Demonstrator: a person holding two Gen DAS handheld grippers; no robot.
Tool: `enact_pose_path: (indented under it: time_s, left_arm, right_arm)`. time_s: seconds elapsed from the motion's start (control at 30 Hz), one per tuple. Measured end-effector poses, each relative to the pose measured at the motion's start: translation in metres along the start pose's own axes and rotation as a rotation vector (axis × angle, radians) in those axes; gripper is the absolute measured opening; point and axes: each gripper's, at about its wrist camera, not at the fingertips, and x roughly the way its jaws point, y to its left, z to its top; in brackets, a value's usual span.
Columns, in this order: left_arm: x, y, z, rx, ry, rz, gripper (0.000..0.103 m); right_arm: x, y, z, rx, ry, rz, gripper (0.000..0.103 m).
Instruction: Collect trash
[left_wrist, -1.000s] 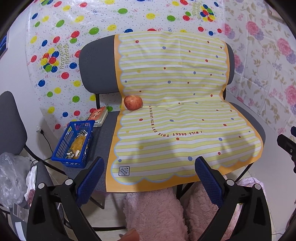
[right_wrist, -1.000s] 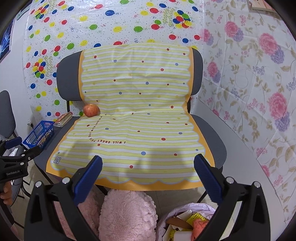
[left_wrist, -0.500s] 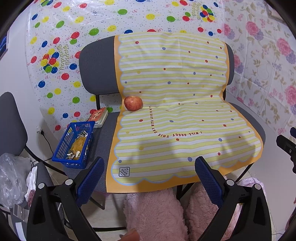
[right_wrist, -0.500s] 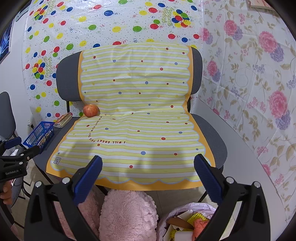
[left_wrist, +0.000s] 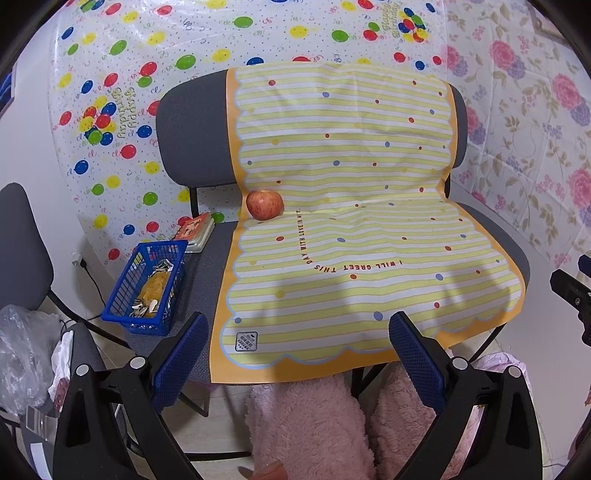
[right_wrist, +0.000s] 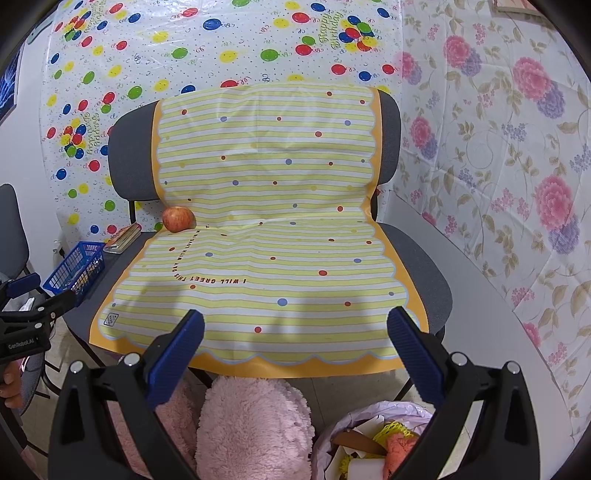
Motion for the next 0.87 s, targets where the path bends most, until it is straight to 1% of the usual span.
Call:
enact_pose_path:
  time_s: [0.43,0.6,0.67,0.77,0.87]
  left_arm:
    - [0.008,0.002,-0.002,0.000,0.009,0.006,0.097]
    - [0.011,-0.002,-0.002,0.039,-0.024,0.000,0.097]
    - [0.017,-0.004,0.000,0.043,-0.012,-0.013,0.097]
    - [0.040,-0.004,0.000,0.031,0.037,-0.008,0.097]
    - [0.075,0.005,-0.003,-0.001,0.107,-0.028,0.097]
  right_arm:
    - [0.011,0.000,-0.001,0.008,0.016,-0.003,0.097]
    - [0.019,-0.002,-0.001,0.013,0.030,-0.003,0.097]
    - [0.024,-0.003,-0.002,0.014,0.038,0.000,0.097]
    - [0.039,-0.007,-0.002,0.022,0.062,-0.001,0.097]
    - [0.055,-0.012,-0.003,0.032,0.084,0.004,0.097]
